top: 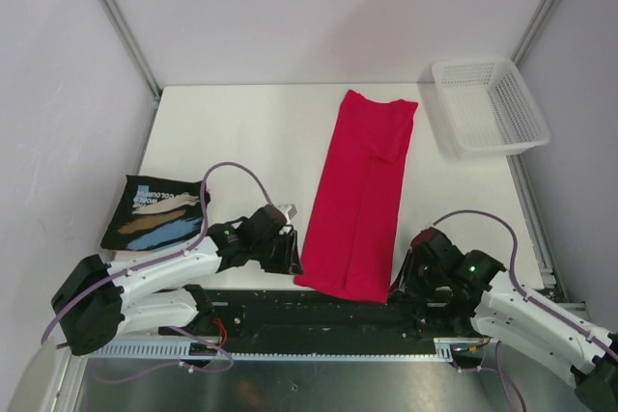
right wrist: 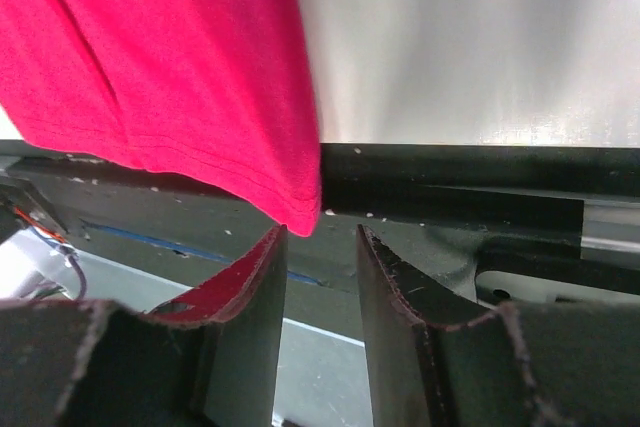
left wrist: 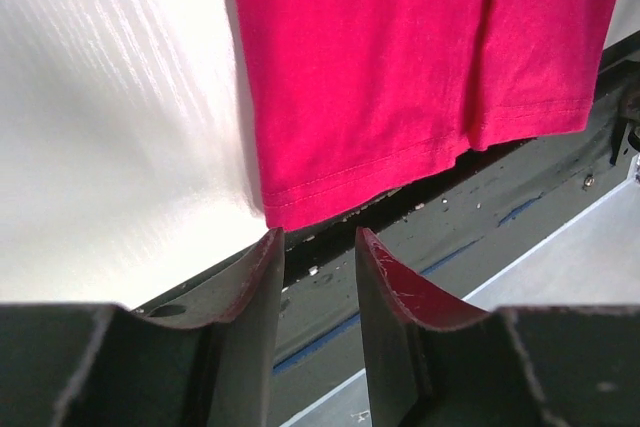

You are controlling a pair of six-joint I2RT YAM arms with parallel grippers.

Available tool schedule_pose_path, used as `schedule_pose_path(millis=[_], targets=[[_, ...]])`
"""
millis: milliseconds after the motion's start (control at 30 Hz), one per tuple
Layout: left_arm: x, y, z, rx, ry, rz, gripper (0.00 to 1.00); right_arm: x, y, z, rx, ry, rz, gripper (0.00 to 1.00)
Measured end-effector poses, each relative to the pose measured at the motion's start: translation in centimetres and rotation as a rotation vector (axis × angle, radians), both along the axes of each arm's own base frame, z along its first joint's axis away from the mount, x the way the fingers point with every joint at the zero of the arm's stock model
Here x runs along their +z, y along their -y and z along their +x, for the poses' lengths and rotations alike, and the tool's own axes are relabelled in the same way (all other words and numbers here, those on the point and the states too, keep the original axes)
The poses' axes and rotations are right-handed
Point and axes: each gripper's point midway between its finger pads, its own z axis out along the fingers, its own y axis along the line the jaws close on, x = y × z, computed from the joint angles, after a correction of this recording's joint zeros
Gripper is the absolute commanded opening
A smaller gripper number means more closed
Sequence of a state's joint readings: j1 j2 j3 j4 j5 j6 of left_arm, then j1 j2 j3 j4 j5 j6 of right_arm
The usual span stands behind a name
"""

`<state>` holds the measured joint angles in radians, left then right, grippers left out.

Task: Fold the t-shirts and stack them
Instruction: Grab the bottom of the folded rectangular tshirt with both arms

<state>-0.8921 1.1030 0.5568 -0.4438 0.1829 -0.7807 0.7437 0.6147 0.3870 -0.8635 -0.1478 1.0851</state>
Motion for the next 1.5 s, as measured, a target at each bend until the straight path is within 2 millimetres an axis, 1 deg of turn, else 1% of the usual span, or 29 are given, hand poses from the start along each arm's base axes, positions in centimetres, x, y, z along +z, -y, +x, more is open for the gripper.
schedule_pose_path(millis=[67,133,267,500,600,767,933,1233,1500], targets=[[-0.1,-0.2,0.1,0.006,0.003,0.003,0.4,-0.9,-0.3,-0.6,0.0,-0.029,-0.001,0.41],[-0.3,-0.4,0.2,0.013,0.003,0.007,0.4,-1.3,-0.5,-0.7,-0.014,-0.04,0.006,0.43],[-0.7,-0.9,0.1,0.019,0.001,0.013,0.4,-1.6,-1.1,-0.3,-0.054,-0.035,0.039,0.45],[-0.9,-1.4,0.0,0.023,0.005,0.015,0.4,-2.4,-1.7,0.3,-0.088,-0.037,0.062,0.43],[-1.0,-1.5,0.0,0.024,0.004,0.019,0.41,-2.8,-1.8,0.4,-0.091,-0.046,0.055,0.41],[-1.1,-1.7,0.3,0.031,0.015,0.027,0.42,-3.0,-2.1,0.6,-0.087,-0.048,0.059,0.31],[-1.4,-1.8,0.5,0.033,0.013,0.04,0.44,-2.9,-2.5,0.7,-0.079,-0.046,0.077,0.25],[-2.8,-1.5,0.5,0.004,-0.013,0.063,0.46,-3.1,-2.9,0.5,-0.065,-0.058,0.086,0.16],[-3.5,-0.9,0.3,-0.015,-0.033,0.045,0.43,-3.1,-3.0,0.5,-0.057,-0.056,0.091,0.1]])
